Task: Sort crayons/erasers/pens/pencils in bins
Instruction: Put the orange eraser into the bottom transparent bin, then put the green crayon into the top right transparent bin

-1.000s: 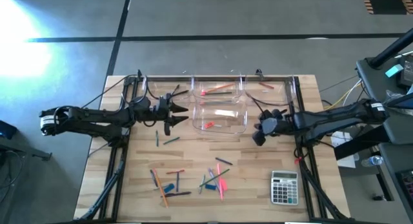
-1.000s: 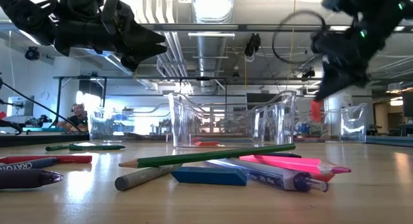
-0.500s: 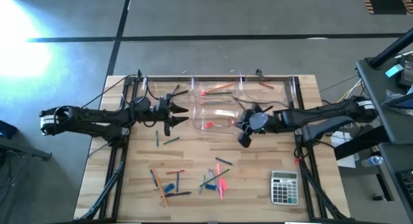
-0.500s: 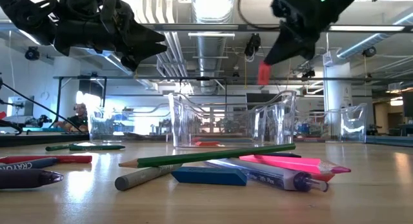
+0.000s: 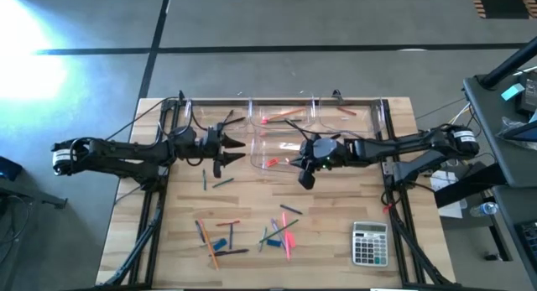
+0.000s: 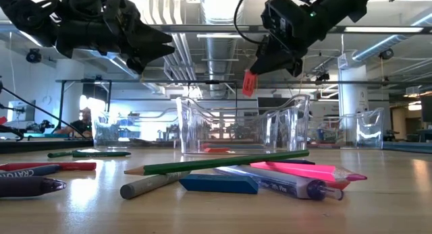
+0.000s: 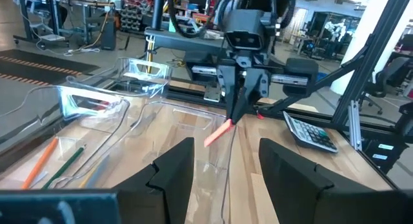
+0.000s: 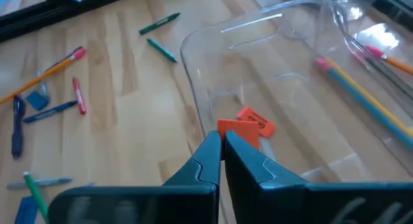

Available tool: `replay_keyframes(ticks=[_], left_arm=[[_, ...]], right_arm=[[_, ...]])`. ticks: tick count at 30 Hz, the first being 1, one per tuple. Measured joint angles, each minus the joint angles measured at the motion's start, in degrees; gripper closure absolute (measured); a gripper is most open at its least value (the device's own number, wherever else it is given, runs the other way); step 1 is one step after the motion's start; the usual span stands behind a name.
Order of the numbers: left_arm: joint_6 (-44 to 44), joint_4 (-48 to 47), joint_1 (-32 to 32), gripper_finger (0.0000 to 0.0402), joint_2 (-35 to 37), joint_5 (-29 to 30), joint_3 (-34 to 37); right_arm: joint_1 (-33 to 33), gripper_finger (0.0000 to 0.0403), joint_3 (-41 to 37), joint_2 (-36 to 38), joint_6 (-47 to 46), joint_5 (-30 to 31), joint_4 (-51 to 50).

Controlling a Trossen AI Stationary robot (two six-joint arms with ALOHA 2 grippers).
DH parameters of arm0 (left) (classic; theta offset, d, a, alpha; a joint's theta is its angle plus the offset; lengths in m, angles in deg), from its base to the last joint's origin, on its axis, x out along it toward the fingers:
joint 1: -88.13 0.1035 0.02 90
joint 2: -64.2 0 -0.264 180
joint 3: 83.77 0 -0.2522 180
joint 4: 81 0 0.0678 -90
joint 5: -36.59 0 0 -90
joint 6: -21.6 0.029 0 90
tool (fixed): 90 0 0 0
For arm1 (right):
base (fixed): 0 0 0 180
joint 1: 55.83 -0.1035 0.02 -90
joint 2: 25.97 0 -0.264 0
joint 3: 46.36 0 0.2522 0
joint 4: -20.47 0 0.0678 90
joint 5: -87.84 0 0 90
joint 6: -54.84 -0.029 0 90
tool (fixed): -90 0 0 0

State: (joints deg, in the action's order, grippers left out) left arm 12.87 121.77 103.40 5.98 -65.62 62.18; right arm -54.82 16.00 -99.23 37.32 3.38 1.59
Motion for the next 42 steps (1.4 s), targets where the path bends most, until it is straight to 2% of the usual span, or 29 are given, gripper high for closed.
replay_keyframes(ticks=[10,18,21,23,28,33,37,42], left_arm=[[-0.43,0.03,-0.09,0.0240,0.00,-0.17,0.00],[-1.47,-0.04,-0.11,0.0240,0.16,-1.05,-0.70],[-1.56,-1.32,-0.09,0.0240,1.13,-2.14,-2.34],[-1.52,-7.59,-0.09,0.0240,2.62,-2.43,-5.19],[-1.25,-33.22,-0.07,0.0240,4.44,-1.40,-16.11],[-2.15,-52.17,-0.17,0.0240,3.98,-0.31,-26.12],[-4.37,-62.27,-0.42,0.0240,3.89,2.87,-31.44],[-4.49,-75.10,-0.59,0.0240,3.19,8.49,-36.70]], right_arm=[[0.16,0.0395,-1.91,0.42,0.66,-1.51,1.19],[1.39,0.0395,-8.81,3.92,0.22,-1.76,8.81],[3.47,0.0395,-13.08,6.13,-0.20,-4.22,13.48],[4.51,0.0394,-15.90,7.46,0.07,-6.27,18.01],[5.99,0.0367,-20.42,8.72,0.84,-10.92,23.98],[5.91,0.0284,-21.16,8.21,3.95,-11.12,23.91],[6.06,0.0210,-20.36,7.90,6.39,-10.03,24.04],[6.04,0.0158,-18.59,9.20,9.53,-9.99,24.41]])
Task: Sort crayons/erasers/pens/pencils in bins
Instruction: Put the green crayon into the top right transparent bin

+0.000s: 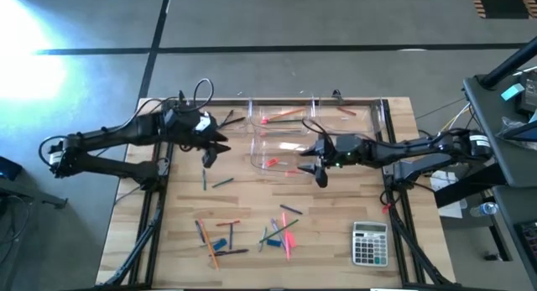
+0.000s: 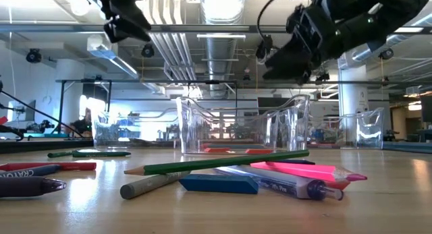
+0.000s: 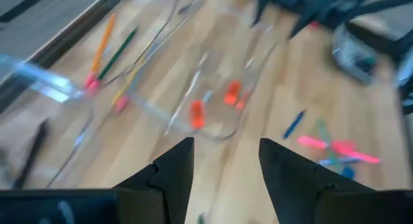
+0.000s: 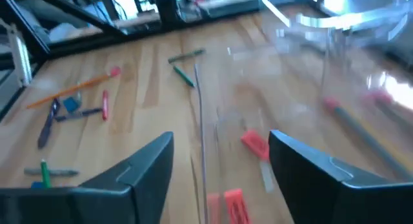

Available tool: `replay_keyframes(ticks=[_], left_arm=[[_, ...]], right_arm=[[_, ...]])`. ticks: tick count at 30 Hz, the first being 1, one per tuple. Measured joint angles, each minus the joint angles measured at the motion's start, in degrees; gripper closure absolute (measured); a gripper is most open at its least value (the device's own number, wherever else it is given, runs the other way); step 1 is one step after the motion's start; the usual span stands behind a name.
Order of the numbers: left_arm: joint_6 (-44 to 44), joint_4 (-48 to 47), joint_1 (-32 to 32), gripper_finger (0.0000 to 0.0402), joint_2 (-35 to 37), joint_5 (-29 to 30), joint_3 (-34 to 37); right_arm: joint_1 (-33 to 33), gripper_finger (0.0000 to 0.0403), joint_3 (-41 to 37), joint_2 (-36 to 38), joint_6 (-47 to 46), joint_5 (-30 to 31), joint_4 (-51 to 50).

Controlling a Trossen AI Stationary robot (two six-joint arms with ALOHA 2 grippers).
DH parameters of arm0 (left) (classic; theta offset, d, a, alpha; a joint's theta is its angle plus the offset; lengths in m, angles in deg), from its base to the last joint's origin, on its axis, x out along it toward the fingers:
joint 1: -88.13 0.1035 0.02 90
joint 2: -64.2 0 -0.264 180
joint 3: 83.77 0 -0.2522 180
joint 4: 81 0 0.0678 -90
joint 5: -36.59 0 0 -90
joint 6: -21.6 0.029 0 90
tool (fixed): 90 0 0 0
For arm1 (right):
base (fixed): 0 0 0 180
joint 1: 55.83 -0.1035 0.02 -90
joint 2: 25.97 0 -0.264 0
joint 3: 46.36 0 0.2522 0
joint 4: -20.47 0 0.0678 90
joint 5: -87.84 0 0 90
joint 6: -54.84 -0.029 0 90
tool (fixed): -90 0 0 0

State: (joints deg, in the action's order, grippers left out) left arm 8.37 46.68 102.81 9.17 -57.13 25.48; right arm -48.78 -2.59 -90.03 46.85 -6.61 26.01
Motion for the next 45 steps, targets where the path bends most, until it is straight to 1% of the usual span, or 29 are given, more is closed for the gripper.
replay_keyframes(ticks=[3,6,15,22,28,31,35,42,45], left_arm=[[0.05,-5.36,0.02,0.0240,-1.14,2.38,-2.59],[0.09,-7.04,0.02,0.0240,-2.52,2.86,-3.80],[1.65,-7.58,-0.06,0.0240,-7.34,2.68,-0.67],[0.05,-8.07,-1.60,0.0240,-12.45,1.14,0.60],[-0.27,-8.05,-4.02,0.0240,-15.13,0.56,3.86],[-2.28,-7.80,-4.94,0.0240,-15.34,0.42,5.90],[-5.88,-5.99,-5.18,0.0240,-15.34,0.48,9.61],[-7.27,0.17,-5.43,0.0240,-15.36,0.74,15.52],[-7.53,0.36,-5.66,0.0240,-16.58,0.86,16.55]], right_arm=[[0.00,0.0151,0.00,1.08,1.75,0.01,2.48],[0.27,0.0154,-0.09,2.51,3.20,0.02,4.70],[0.76,0.0175,0.37,6.54,6.43,-0.11,6.94],[0.72,0.0177,0.06,5.96,6.04,-0.13,6.79],[0.72,0.0177,-0.05,3.91,4.54,-0.50,6.76],[0.72,0.0177,-0.07,3.44,4.09,-0.52,6.70],[0.70,0.0177,-0.09,3.42,3.23,-0.52,6.75],[0.70,0.0177,-0.07,3.22,2.95,-0.52,6.72],[0.70,0.0177,-0.07,3.20,3.47,-0.50,6.79]])
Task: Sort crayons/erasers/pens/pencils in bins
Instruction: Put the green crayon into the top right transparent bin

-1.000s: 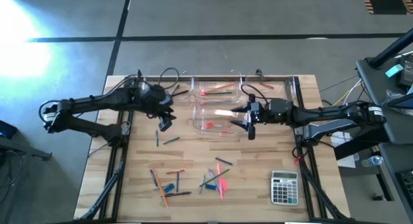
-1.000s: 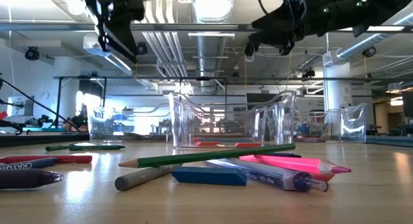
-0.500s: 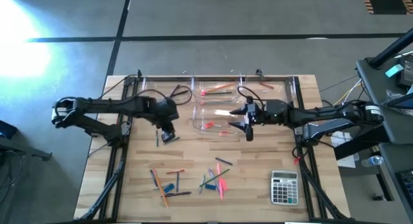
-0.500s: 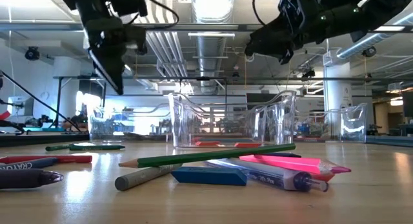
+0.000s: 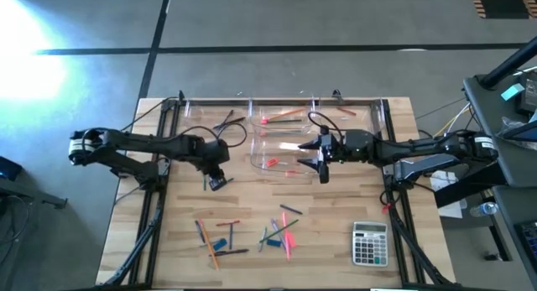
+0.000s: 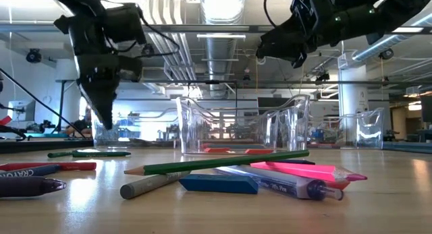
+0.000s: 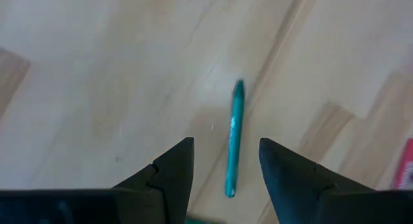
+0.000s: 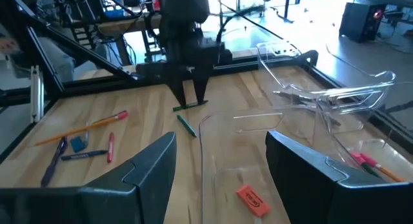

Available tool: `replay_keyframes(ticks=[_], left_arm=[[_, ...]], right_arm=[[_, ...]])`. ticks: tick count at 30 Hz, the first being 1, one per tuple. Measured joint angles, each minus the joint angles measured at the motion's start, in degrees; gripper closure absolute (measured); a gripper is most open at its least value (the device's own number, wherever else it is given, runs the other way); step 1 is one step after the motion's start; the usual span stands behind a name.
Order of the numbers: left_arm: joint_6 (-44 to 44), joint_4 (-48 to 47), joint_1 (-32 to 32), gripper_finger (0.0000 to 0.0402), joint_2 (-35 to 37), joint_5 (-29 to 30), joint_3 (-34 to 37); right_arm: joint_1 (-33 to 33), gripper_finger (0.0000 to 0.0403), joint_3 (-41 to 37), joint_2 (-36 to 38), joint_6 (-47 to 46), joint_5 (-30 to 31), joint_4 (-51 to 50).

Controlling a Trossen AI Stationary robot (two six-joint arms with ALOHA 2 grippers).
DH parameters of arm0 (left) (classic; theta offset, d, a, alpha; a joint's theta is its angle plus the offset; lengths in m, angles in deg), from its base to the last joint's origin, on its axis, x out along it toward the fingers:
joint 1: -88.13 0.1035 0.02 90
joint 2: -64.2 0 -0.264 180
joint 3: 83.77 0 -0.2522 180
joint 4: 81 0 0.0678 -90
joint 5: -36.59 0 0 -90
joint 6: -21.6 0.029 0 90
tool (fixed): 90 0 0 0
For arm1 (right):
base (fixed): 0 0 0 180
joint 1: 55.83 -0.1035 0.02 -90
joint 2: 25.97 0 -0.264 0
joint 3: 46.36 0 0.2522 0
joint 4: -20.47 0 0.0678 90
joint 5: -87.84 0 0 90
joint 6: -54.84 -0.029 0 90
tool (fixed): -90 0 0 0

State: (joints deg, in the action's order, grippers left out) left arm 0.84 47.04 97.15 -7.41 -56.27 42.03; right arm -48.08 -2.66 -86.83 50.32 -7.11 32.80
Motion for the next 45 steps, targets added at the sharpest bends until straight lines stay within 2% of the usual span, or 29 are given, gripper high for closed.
replay_keyframes(ticks=[13,25,29,36,39,45], left_arm=[[0.02,0.07,-4.31,0.0240,-10.63,0.66,-0.28],[-1.37,-0.03,-5.01,0.0244,-19.99,1.05,-0.48],[-1.43,-0.29,-6.47,0.0280,-22.03,2.28,-0.77],[-1.46,-0.33,-7.47,0.0388,-21.52,2.70,-1.34],[-0.99,-1.15,-7.46,0.0392,-20.74,2.14,-2.31],[0.08,-7.87,-7.53,0.0398,-14.14,0.37,-4.94]], right_arm=[[0.00,0.0177,-0.11,0.00,0.71,-0.01,-0.58],[0.00,0.0177,-0.39,0.00,0.71,0.00,-0.78],[0.00,0.0177,-0.46,0.00,0.70,0.00,-1.00],[0.00,0.0177,-0.50,0.00,-0.02,0.00,-2.01],[0.00,0.0177,-0.50,0.00,-0.17,0.00,-2.32],[0.00,0.0177,-0.50,0.00,-0.95,0.01,-3.22]])
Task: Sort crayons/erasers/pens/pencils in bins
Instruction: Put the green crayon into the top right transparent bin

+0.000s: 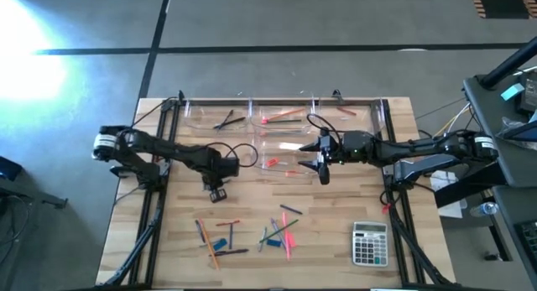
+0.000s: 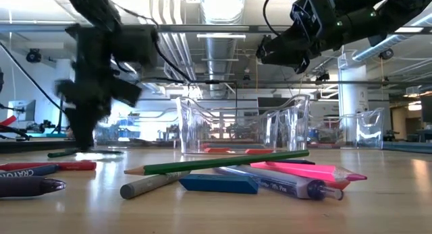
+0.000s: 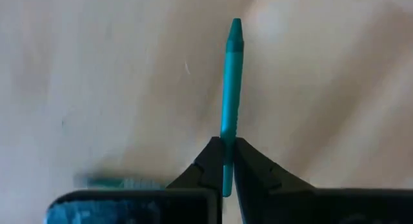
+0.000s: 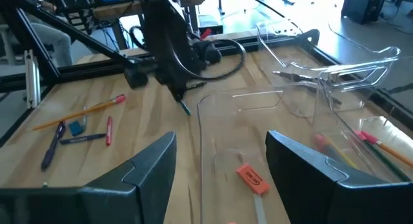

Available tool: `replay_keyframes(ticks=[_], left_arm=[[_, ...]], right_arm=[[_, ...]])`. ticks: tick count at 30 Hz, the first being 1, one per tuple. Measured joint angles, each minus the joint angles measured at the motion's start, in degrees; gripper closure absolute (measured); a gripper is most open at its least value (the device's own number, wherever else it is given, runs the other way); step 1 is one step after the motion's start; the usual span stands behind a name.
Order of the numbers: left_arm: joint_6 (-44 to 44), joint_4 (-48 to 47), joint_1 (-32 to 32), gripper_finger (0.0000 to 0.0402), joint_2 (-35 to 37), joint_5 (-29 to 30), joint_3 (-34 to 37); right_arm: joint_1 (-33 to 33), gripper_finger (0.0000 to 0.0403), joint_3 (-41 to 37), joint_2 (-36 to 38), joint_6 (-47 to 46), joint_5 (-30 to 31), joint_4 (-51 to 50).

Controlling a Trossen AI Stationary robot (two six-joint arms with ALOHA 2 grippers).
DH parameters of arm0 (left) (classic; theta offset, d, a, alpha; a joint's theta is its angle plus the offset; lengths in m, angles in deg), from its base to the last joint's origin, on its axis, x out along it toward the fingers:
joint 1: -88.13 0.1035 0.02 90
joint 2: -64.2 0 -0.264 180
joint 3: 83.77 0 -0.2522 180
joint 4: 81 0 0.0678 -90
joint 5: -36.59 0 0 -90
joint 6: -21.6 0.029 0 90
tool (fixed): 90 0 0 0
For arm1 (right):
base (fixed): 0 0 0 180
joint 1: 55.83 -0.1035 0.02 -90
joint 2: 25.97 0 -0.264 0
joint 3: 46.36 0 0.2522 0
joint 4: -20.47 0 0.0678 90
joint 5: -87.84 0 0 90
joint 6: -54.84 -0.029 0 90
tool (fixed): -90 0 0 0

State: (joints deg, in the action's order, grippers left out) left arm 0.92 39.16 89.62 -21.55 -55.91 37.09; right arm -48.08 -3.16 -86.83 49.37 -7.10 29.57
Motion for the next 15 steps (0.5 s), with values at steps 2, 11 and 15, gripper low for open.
replay_keyframes(ticks=[2,11,15], left_arm=[[0.03,-0.01,-0.10,0.0399,3.82,-0.01,-0.86],[0.05,0.74,0.03,0.0400,18.92,2.06,-2.66],[2.47,7.53,0.03,0.0401,23.23,2.37,-4.12]], right_arm=[[0.00,0.0177,0.00,0.01,-0.01,-0.01,-0.15],[0.00,0.0177,-0.02,0.56,0.03,0.01,-0.59],[0.00,0.0177,-0.02,0.97,-0.95,-0.01,0.06]])
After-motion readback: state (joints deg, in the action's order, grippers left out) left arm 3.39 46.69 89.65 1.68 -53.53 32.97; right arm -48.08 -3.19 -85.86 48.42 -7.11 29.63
